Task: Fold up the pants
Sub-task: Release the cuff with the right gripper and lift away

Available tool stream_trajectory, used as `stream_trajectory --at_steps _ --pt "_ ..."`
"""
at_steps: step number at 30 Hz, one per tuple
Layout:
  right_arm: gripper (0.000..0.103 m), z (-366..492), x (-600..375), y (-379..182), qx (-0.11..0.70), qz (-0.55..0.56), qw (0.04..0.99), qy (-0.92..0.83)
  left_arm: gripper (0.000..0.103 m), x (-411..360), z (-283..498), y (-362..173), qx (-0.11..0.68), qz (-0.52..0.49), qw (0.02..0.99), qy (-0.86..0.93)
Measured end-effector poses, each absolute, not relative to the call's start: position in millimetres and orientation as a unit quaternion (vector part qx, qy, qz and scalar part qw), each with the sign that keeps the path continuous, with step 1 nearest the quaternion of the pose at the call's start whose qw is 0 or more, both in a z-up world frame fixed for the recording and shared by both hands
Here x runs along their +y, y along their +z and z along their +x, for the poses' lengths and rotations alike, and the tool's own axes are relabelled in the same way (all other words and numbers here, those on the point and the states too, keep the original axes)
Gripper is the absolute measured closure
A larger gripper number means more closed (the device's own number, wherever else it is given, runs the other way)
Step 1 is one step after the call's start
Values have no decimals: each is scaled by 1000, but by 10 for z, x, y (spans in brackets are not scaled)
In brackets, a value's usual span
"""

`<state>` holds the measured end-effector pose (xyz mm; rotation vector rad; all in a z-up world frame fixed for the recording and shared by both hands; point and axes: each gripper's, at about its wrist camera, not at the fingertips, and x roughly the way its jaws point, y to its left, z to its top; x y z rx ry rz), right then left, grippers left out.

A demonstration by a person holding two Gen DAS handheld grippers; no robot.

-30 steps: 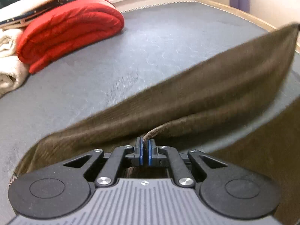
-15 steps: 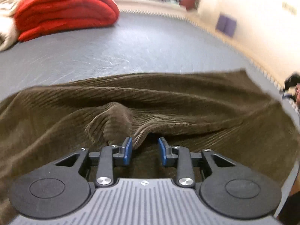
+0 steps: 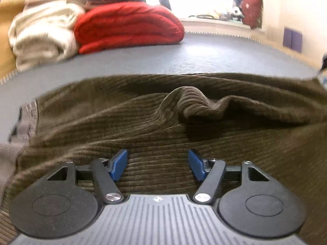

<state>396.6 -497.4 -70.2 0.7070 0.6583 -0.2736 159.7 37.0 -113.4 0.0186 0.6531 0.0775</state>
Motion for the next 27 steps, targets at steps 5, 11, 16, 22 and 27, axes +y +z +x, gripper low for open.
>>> stream_trajectory --at_steps 5,11,16,22,27 --pt "63 4186 -4801 -1092 350 331 862 -156 30 348 1563 -1101 318 20 947 41" --pt "54 4607 -4501 -1082 340 217 893 -200 30 423 1679 -1228 321 3 947 33" --pt "97 4749 -4310 -1164 318 128 897 -279 30 432 1686 -1257 320 6 947 33" --pt "97 4729 -4842 -1124 234 185 902 -314 29 412 1690 -1272 320 10 947 35" --pt "92 4828 -5049 -1212 269 201 905 -261 29 408 1692 -1272 320 10 947 35"
